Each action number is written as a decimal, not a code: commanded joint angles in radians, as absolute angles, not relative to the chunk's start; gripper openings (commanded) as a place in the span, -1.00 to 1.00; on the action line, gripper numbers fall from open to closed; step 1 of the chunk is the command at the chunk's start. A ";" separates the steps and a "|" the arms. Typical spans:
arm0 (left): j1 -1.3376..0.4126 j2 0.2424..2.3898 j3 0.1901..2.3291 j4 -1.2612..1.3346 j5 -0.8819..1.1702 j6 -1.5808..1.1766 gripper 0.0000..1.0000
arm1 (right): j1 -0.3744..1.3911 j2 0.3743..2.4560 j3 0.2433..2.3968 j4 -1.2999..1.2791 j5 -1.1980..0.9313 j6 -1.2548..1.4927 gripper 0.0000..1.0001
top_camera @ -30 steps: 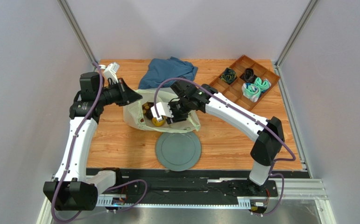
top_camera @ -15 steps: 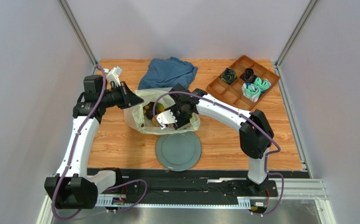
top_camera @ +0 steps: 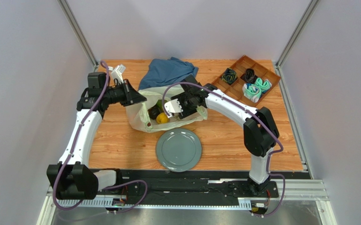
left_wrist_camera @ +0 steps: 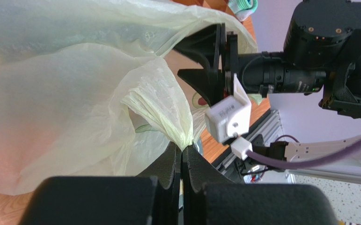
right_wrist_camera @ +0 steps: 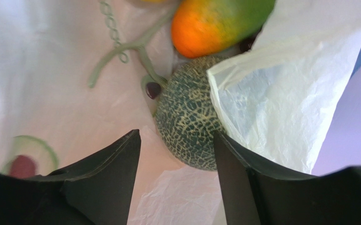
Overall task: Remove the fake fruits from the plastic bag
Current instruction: Adjust the plastic bag at the center of the board.
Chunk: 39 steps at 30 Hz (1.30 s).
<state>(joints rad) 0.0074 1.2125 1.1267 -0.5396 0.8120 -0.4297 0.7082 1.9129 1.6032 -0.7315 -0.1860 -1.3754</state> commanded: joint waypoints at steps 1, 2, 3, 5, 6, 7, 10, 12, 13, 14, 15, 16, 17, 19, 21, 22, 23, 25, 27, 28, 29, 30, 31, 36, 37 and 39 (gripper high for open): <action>0.005 1.203 1.164 -0.508 0.844 -0.442 -1.00 | 0.755 1.853 1.563 -0.781 -0.307 -1.554 0.12; 0.003 1.201 1.163 -0.506 0.847 -0.448 -1.00 | 0.756 1.864 1.563 -0.810 -0.305 -1.592 0.09; 0.003 1.198 1.163 -0.505 0.851 -0.448 -1.00 | 0.761 1.871 1.568 -0.821 -0.299 -1.607 0.08; 0.005 1.186 1.160 -0.503 0.859 -0.454 -1.00 | 0.767 1.881 1.568 -0.770 -0.276 -1.588 0.12; 0.005 1.181 1.158 -0.503 0.861 -0.454 -1.00 | 0.772 1.894 1.575 -0.750 -0.243 -1.574 0.18; 0.003 1.171 1.155 -0.505 0.859 -0.453 -1.00 | 0.770 1.902 1.586 -0.729 -0.229 -1.557 0.31; 0.005 1.141 1.140 -0.506 0.859 -0.449 -1.00 | 0.769 1.953 1.649 -0.675 -0.155 -1.493 0.45; 0.003 1.131 1.131 -0.509 0.864 -0.451 -1.00 | 0.762 1.980 1.687 -0.699 -0.152 -1.500 0.45; 0.003 1.121 1.124 -0.511 0.867 -0.453 -1.00 | 0.758 1.982 1.706 -0.716 -0.164 -1.520 0.43; 0.003 1.117 1.123 -0.514 0.868 -0.451 -1.00 | 0.755 1.982 1.706 -0.745 -0.178 -1.544 0.41; 0.005 1.114 1.123 -0.512 0.870 -0.451 -1.00 | 0.752 1.979 1.704 -0.758 -0.198 -1.610 0.35; 0.005 1.111 1.124 -0.512 0.876 -0.449 -1.00 | 0.749 1.973 1.694 -0.768 -0.210 -1.635 0.32; 0.003 1.111 1.121 -0.509 0.885 -0.446 -1.00 | 0.749 1.971 1.694 -0.790 -0.221 -1.663 0.28; 0.005 1.109 1.117 -0.505 0.900 -0.445 -1.00 | 0.750 1.983 1.695 -0.817 -0.244 -1.721 0.17; 0.003 1.103 1.112 -0.505 0.900 -0.445 -1.00 | 0.762 1.999 1.721 -0.819 -0.253 -1.707 0.11; 0.003 1.100 1.108 -0.505 0.900 -0.448 -1.00 | 0.767 2.014 1.744 -0.821 -0.256 -1.653 0.09; 0.003 1.097 1.104 -0.506 0.902 -0.449 -1.00 | 0.773 2.051 1.816 -0.850 -0.262 -1.620 0.08; 0.003 1.086 1.101 -0.509 0.905 -0.446 -1.00 | 0.795 2.101 1.906 -0.886 -0.273 -1.515 0.01; 0.005 1.074 1.104 -0.538 0.913 -0.436 -1.00 | 0.811 2.170 2.064 -0.987 -0.294 -1.376 -0.03; 0.005 1.068 1.117 -0.557 0.914 -0.408 -1.00 | 0.815 2.183 2.100 -1.012 -0.305 -1.343 -0.03; 0.005 1.059 1.121 -0.621 0.914 -0.390 -1.00 | 0.819 2.187 2.112 -1.025 -0.313 -1.272 -0.02; 0.012 1.030 1.124 -0.652 0.907 -0.371 -1.00 | 0.833 2.181 2.102 -1.019 -0.322 -1.243 0.01; 0.017 1.013 1.123 -0.722 0.902 -0.339 -1.00 | 0.838 2.171 2.086 -1.011 -0.325 -1.208 0.02; 0.034 0.924 1.134 -0.986 0.870 -0.197 -1.00 | 0.902 2.086 1.950 -0.940 -0.356 -0.992 0.04; 0.037 0.911 1.137 -1.058 0.870 -0.163 -1.00 | 0.911 2.082 1.939 -0.949 -0.379 -0.955 0.03; 0.058 0.867 1.157 -1.124 0.848 -0.118 -1.00 | 0.930 2.079 1.936 -0.948 -0.426 -0.797 0.01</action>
<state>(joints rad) 0.0307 0.9325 1.1046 -0.8799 0.8585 -0.2581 0.8913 2.1479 1.9488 -0.9543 -0.3241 -1.1286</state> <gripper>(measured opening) 0.009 0.515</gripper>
